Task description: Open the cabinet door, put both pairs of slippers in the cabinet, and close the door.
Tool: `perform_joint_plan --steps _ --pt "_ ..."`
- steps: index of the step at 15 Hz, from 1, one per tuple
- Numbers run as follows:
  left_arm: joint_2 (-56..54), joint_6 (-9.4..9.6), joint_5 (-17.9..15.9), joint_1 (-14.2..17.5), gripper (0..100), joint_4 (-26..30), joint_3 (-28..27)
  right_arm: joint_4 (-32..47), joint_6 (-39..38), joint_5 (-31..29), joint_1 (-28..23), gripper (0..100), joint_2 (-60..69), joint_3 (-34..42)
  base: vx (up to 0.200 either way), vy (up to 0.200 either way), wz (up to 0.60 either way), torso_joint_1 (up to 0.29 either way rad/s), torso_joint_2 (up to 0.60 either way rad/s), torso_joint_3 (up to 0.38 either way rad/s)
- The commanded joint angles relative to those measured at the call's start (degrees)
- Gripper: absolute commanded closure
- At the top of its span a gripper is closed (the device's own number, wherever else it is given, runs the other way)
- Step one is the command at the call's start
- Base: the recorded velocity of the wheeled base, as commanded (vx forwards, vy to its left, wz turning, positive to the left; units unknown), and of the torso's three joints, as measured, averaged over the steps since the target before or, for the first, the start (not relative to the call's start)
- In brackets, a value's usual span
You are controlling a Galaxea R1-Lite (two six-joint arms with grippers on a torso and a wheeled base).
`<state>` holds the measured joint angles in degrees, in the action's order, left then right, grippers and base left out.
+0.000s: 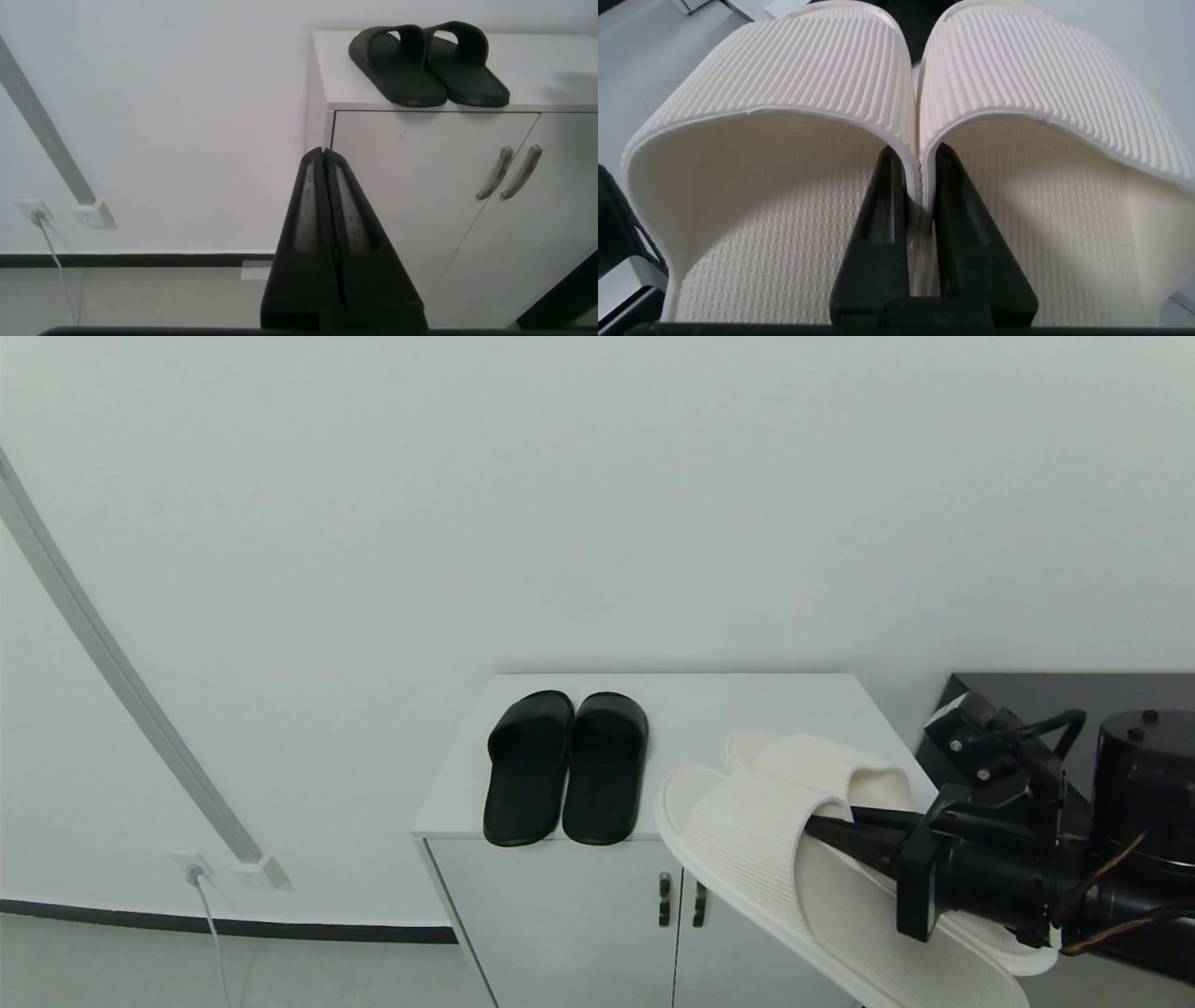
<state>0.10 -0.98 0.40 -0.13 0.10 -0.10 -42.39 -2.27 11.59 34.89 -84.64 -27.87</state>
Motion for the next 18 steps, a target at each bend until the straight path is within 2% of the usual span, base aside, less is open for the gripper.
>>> perform_joint_plan --steps 1,2,9,18 --pt "0.1 0.01 0.0 0.0 100 0.0 0.0 0.0 0.0 0.0 0.1 100 -1.2 -0.5 0.0 0.0 0.0 0.0 0.0 0.0" --pt "0.1 0.01 0.0 0.0 100 0.0 0.0 -0.1 0.0 0.0 0.1 100 -1.7 -0.6 0.0 0.0 0.0 0.0 0.0 0.0" --pt "0.1 0.01 -0.1 0.0 100 0.0 0.0 0.0 0.0 0.0 0.2 100 -3.5 -0.9 -0.2 0.0 0.0 0.003 0.0 0.001" --pt "0.1 -0.08 0.0 0.0 100 0.1 0.0 0.3 0.1 -0.4 0.0 100 -4.2 -1.8 0.0 0.0 0.0 0.0 0.0 0.0"
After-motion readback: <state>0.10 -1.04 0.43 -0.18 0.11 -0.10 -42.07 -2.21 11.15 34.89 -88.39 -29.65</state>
